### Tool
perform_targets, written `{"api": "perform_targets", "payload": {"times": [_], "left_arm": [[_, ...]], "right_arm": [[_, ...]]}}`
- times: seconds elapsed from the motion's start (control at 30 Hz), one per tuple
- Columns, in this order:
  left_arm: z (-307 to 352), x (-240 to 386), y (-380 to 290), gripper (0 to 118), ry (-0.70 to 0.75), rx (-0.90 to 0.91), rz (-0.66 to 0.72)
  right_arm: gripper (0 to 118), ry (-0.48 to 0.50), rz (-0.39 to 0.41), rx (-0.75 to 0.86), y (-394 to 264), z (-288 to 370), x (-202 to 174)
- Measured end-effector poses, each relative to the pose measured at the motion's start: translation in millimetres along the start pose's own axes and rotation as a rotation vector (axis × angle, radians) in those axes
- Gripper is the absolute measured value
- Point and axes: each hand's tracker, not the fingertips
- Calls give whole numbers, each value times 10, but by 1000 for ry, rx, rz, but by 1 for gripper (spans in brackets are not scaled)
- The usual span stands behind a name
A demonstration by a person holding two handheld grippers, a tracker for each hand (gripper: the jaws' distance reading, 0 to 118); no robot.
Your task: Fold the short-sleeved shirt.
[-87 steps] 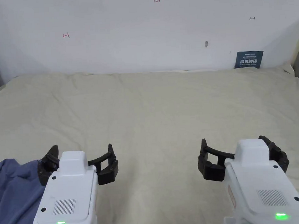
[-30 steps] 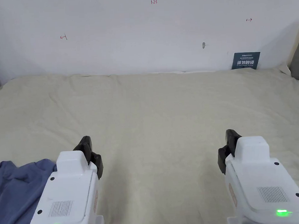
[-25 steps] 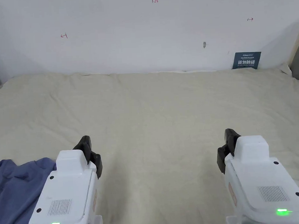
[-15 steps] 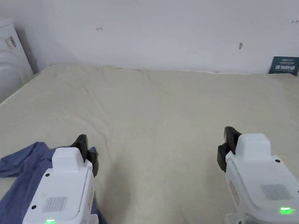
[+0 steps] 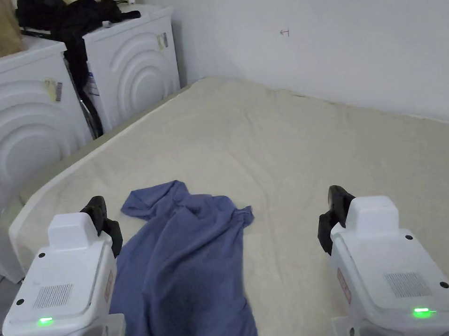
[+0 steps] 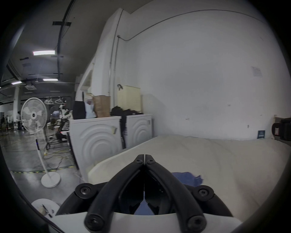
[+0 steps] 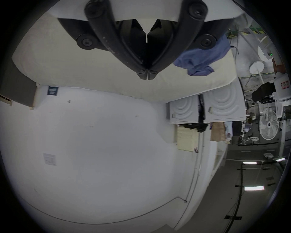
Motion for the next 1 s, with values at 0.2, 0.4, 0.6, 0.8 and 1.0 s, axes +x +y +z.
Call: {"api": "perform_targets", "payload": {"times": [0.2,0.4,0.6,0.8,1.0], "left_arm": [[50,-381,-43,0,61,-32,2],[-40,-464,-81,0,25,-99,25],[-486,-328,-148,0,-124,-330,117],[-1107,11,-397,50,-259,-570,145],[-1670,393,-839,115,-308,-784,112]], "right_arm": [[1,81,12,-9,-6,-164,-346],[1,111,22,-16,-25,-200,-439],[1,86,35,-21,-36,-202,-316],[1,12,38,-45,-107,-213,-50],[1,-54,30,-87,-238,-252,215]]}}
